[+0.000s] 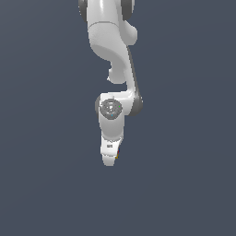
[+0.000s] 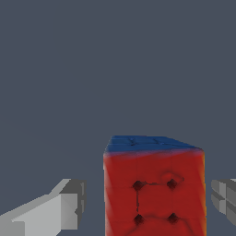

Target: Pick up the object and move it to a goal position.

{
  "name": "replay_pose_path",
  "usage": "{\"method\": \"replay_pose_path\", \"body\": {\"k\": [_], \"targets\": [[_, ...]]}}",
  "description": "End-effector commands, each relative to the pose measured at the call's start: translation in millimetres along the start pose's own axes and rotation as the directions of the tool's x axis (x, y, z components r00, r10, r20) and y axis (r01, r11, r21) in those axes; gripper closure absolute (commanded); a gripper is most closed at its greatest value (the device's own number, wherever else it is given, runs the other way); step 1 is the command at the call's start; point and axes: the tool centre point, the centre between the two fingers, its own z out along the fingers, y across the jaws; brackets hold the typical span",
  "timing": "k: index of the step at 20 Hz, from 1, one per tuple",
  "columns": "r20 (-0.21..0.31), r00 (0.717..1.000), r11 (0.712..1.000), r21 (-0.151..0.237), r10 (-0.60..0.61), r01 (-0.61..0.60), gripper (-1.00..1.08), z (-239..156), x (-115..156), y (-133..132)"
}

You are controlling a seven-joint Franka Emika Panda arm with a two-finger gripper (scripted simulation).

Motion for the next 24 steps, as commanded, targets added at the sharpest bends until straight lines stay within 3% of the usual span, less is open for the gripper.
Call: {"method": "replay_pose_path", "body": {"k": [1, 7, 8, 24], "targets": [[0.000, 1.000, 1.000, 0.001, -0.001, 0.001, -0.92, 13.1, -0.2, -0.7], [0.000, 1.000, 1.000, 0.001, -0.002, 0.002, -0.92, 21.9, 0.1, 0.6], [0.000, 1.000, 1.000, 0.001, -0.002, 0.002, 1.08, 21.9, 0.1, 0.6], [0.000, 1.000, 1.000, 0.001, -0.002, 0.002, 1.08, 13.1, -1.2, -1.8]]}}
